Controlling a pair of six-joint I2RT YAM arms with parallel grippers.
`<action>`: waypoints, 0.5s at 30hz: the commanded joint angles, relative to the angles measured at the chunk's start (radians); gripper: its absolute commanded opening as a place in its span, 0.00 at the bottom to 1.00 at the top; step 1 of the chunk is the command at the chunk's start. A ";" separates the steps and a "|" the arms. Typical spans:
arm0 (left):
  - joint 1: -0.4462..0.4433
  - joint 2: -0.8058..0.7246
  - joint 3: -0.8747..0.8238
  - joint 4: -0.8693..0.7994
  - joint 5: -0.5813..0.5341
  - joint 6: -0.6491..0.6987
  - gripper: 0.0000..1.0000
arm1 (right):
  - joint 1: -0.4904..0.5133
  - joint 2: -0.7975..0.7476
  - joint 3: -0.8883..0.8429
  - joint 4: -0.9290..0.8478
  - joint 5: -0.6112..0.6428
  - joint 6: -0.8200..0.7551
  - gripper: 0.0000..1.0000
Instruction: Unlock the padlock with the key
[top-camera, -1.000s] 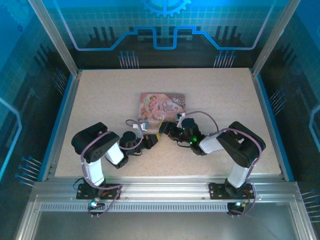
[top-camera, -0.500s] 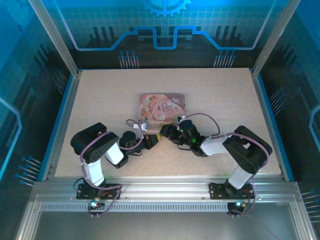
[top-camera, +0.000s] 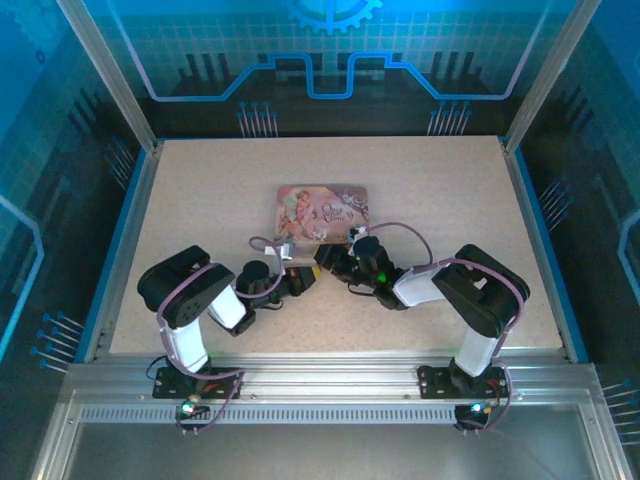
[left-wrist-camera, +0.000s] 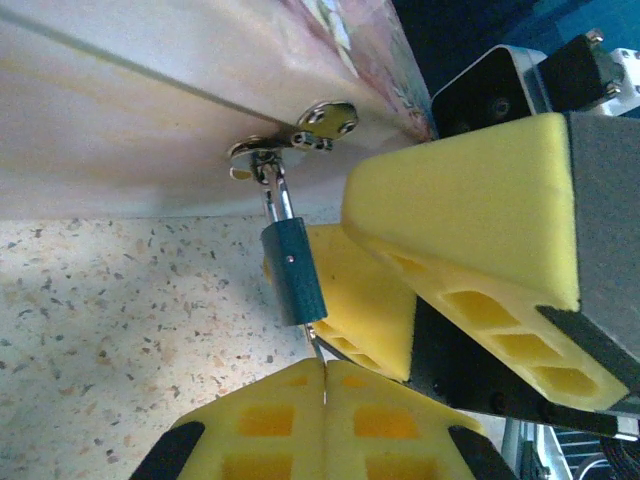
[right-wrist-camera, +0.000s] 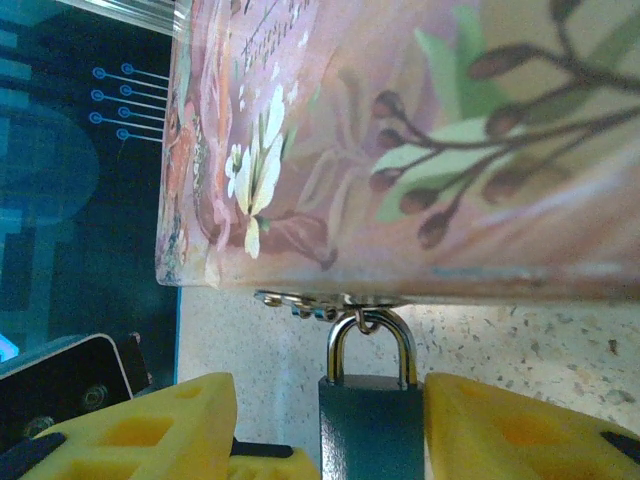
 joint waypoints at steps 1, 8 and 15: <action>0.003 -0.032 -0.002 0.017 0.065 -0.019 0.00 | 0.016 0.060 -0.043 -0.257 -0.042 0.132 0.53; 0.007 -0.035 -0.001 0.018 0.078 -0.027 0.00 | 0.018 0.090 -0.053 -0.169 -0.070 0.146 0.47; 0.016 -0.028 -0.009 0.017 0.081 -0.028 0.00 | 0.026 0.096 -0.063 -0.094 -0.089 0.175 0.24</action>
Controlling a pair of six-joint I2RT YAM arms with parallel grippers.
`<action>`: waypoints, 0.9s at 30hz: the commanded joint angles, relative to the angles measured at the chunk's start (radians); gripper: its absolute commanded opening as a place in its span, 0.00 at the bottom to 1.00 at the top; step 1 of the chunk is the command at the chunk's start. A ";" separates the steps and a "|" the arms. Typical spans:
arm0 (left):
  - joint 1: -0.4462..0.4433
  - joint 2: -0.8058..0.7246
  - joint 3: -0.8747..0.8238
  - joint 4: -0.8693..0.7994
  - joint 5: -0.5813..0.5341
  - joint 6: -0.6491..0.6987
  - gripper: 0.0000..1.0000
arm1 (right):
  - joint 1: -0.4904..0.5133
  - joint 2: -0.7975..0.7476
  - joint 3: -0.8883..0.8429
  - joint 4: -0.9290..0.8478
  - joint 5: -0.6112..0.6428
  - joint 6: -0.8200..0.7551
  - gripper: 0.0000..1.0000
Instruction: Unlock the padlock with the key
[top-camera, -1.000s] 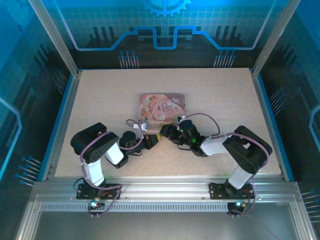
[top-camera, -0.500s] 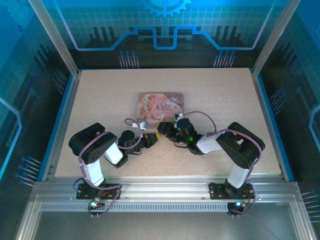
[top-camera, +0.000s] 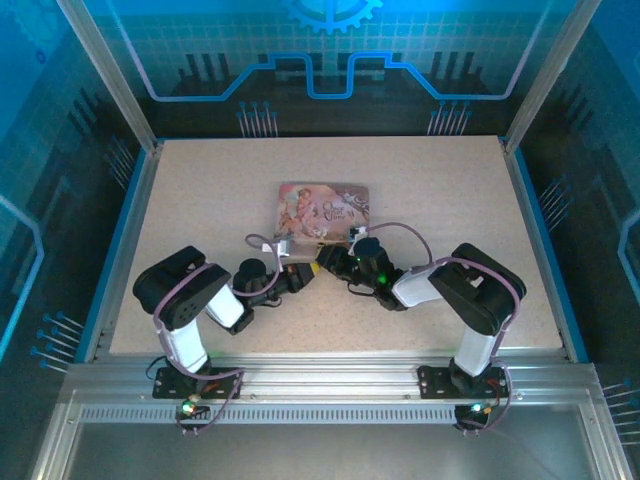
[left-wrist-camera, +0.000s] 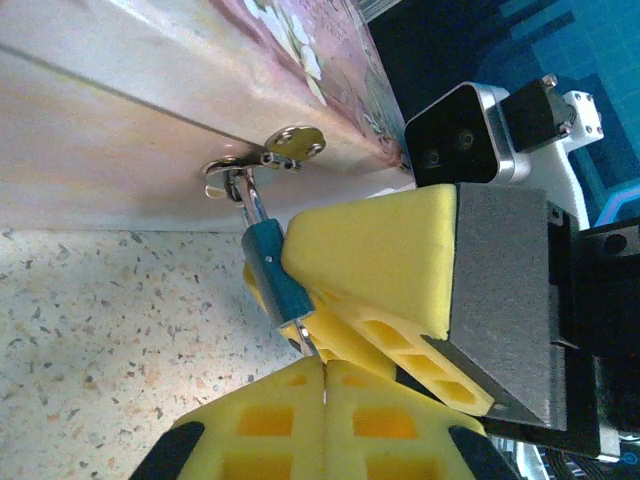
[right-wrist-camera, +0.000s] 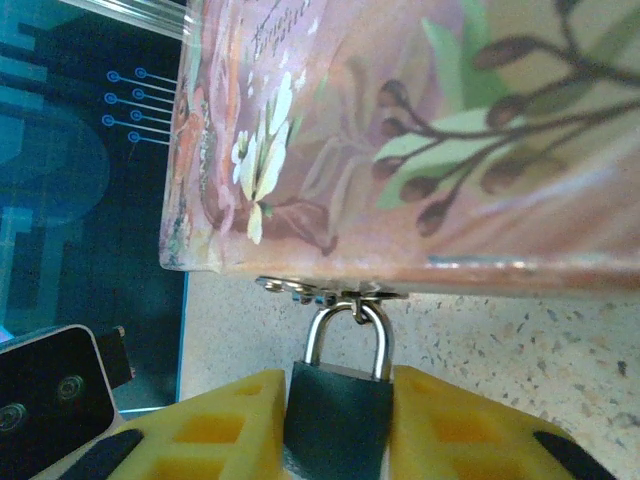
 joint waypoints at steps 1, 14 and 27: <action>-0.008 -0.006 -0.010 0.005 0.058 -0.002 0.00 | 0.027 0.066 -0.057 -0.161 -0.094 0.191 0.21; -0.002 0.021 -0.006 0.005 0.050 -0.018 0.00 | 0.053 0.046 -0.038 -0.219 -0.064 0.186 0.00; -0.001 0.043 0.006 0.005 0.040 -0.058 0.21 | 0.074 0.065 -0.025 -0.212 -0.052 0.204 0.00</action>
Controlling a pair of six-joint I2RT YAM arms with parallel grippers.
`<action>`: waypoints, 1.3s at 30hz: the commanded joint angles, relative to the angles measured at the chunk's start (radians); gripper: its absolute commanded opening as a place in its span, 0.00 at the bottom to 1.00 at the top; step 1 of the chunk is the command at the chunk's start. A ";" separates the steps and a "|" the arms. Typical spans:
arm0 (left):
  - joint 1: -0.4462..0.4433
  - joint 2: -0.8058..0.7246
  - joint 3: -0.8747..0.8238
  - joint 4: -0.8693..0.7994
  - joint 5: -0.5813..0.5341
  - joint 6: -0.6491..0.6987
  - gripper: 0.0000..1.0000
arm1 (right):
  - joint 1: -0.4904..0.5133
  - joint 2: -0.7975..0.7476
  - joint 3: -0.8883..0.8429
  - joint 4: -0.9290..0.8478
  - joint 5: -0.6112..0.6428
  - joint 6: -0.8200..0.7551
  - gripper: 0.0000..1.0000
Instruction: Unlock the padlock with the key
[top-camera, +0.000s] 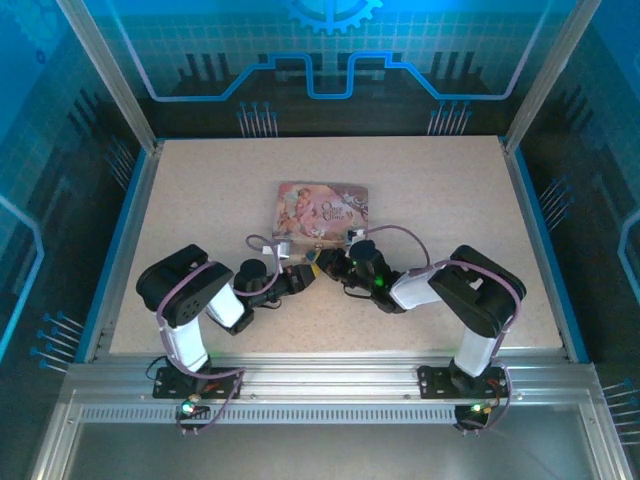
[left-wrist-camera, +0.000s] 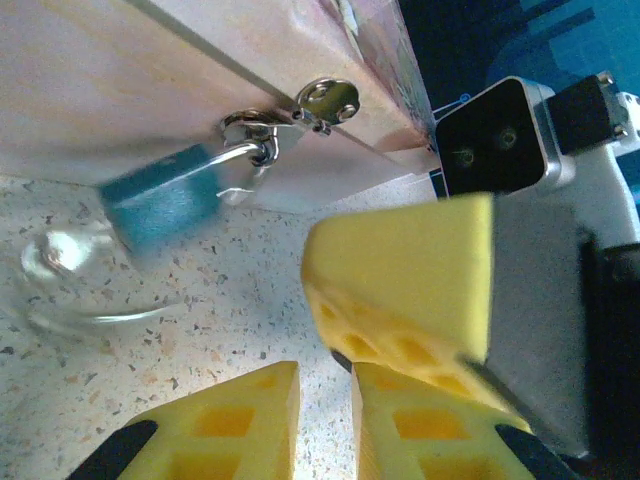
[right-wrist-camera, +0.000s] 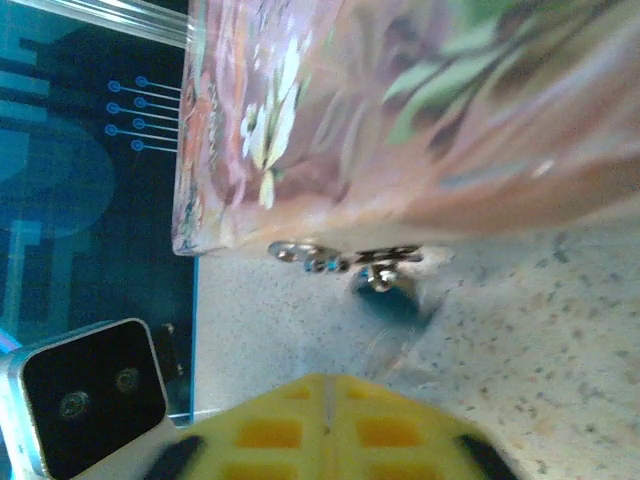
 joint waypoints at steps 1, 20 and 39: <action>-0.006 0.017 0.009 0.010 0.016 -0.010 0.20 | 0.031 0.076 -0.031 -0.199 -0.089 0.131 0.00; 0.098 -0.101 -0.065 -0.111 0.001 0.149 0.30 | 0.103 -0.083 0.030 -0.622 0.219 -0.041 0.39; 0.100 -0.775 0.023 -1.012 -0.114 0.447 0.36 | 0.254 0.026 0.536 -1.171 0.662 -0.162 0.51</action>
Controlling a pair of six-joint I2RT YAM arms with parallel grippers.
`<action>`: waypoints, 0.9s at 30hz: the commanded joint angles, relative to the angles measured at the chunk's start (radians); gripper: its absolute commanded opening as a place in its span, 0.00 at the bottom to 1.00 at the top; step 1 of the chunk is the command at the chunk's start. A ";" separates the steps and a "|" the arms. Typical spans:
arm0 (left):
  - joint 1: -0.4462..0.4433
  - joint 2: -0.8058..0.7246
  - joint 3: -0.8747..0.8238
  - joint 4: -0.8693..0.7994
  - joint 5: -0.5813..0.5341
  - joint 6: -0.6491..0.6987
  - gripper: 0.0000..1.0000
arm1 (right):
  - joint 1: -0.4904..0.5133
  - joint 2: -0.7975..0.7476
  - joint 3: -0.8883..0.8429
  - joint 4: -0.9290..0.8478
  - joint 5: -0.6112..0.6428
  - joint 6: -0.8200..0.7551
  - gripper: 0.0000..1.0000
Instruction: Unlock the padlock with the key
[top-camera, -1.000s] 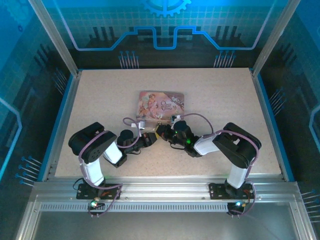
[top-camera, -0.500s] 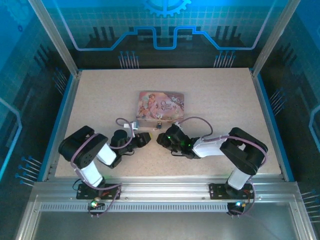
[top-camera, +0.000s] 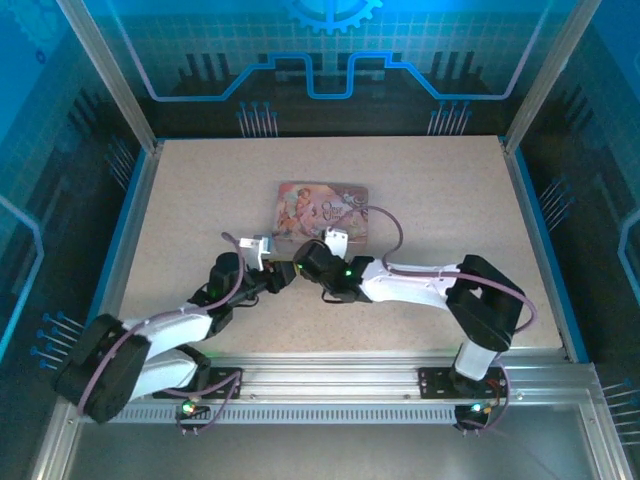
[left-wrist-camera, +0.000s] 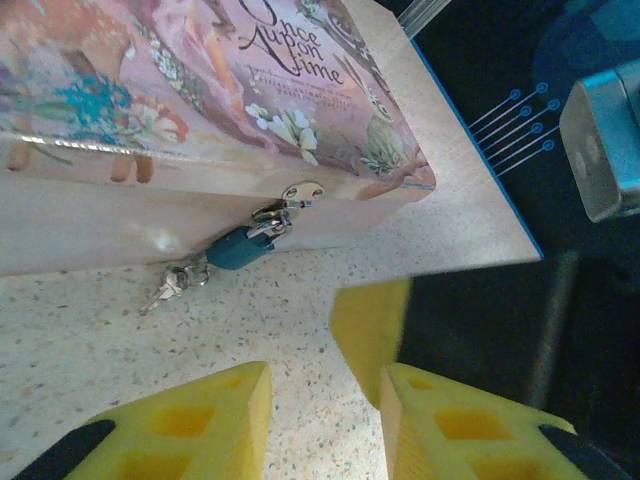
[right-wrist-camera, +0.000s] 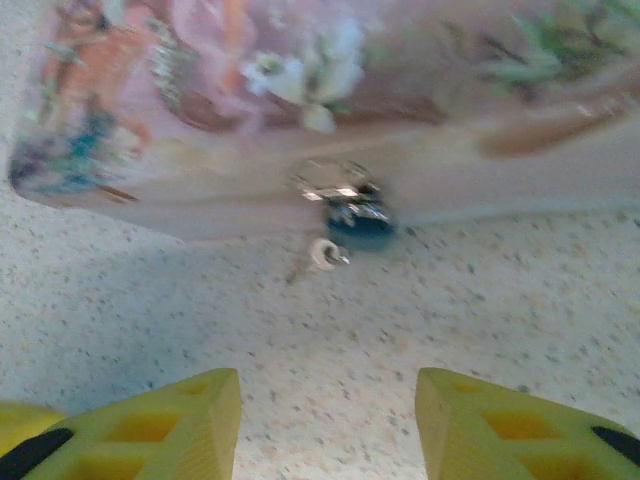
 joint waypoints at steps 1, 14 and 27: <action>0.004 -0.141 0.050 -0.318 -0.062 0.099 0.36 | 0.010 0.090 0.076 -0.146 0.084 0.008 0.52; 0.006 -0.560 0.057 -0.706 -0.122 0.172 0.41 | 0.008 0.250 0.222 -0.169 0.140 -0.032 0.49; 0.006 -0.582 0.043 -0.718 -0.116 0.191 0.42 | -0.026 0.297 0.206 -0.050 0.164 -0.118 0.48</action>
